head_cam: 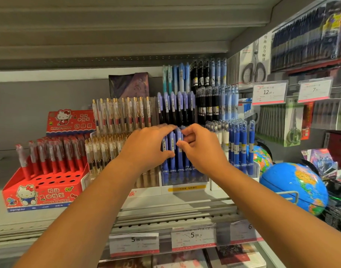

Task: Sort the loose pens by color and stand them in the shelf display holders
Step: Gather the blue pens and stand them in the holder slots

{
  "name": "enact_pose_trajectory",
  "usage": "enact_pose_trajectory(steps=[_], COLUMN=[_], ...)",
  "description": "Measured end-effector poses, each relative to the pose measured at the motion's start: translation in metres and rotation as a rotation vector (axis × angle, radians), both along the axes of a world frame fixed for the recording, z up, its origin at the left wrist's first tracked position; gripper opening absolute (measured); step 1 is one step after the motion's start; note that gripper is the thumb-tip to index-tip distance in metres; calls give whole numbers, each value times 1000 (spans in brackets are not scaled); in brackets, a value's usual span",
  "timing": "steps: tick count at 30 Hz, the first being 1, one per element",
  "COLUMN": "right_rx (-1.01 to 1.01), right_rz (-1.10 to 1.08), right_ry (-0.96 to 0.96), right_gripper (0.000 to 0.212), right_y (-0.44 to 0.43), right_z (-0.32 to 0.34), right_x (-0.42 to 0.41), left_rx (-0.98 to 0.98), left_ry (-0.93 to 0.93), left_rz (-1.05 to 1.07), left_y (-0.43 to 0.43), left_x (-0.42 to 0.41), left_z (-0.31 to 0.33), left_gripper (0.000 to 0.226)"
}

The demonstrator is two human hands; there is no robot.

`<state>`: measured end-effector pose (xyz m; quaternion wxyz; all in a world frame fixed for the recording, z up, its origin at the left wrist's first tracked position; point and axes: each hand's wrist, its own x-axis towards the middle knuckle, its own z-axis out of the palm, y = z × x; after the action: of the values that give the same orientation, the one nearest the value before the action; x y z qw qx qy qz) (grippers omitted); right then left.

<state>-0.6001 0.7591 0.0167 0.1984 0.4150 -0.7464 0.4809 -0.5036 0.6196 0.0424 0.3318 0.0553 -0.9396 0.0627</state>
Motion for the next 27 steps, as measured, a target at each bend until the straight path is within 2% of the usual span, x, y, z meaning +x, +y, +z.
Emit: enact_pose_trajectory(steps=[3, 6, 9, 12, 15, 20, 21, 23, 25, 27], right_rx=[23, -12, -76, 69, 221, 219, 236, 238, 120, -29], right_rz=[-23, -110, -150, -125, -120, -120, -123, -126, -47, 140], right_ry=[26, 185, 309, 289, 322, 287, 282, 280, 224, 50], right_gripper=[30, 32, 37, 51, 53, 52, 53, 56, 56, 55], right_y=[3, 5, 6, 3, 1, 3, 4, 5, 4, -2], right_z=[2, -1, -1, 2, -1, 4, 5, 7, 6, 4], right_x=[-2, -1, 1, 2, 3, 7, 8, 13, 27, 49], left_rx=[32, 83, 174, 189, 143, 210, 272, 449, 662, 882], left_ry=[12, 48, 167, 218, 225, 170, 165, 291, 511, 670], left_rz=[-8, -10, -6, 19, 16, -17, -48, -141, -189, -149], left_y=[2, 5, 10, 15, 19, 22, 22, 21, 17, 7], left_x=[1, 1, 0, -2, -2, 5, 9, 24, 44, 63], left_z=[0, -1, -4, -8, -15, -9, -7, -6, -8, -12], left_gripper=[80, 81, 72, 59, 52, 55, 56, 52, 44, 44])
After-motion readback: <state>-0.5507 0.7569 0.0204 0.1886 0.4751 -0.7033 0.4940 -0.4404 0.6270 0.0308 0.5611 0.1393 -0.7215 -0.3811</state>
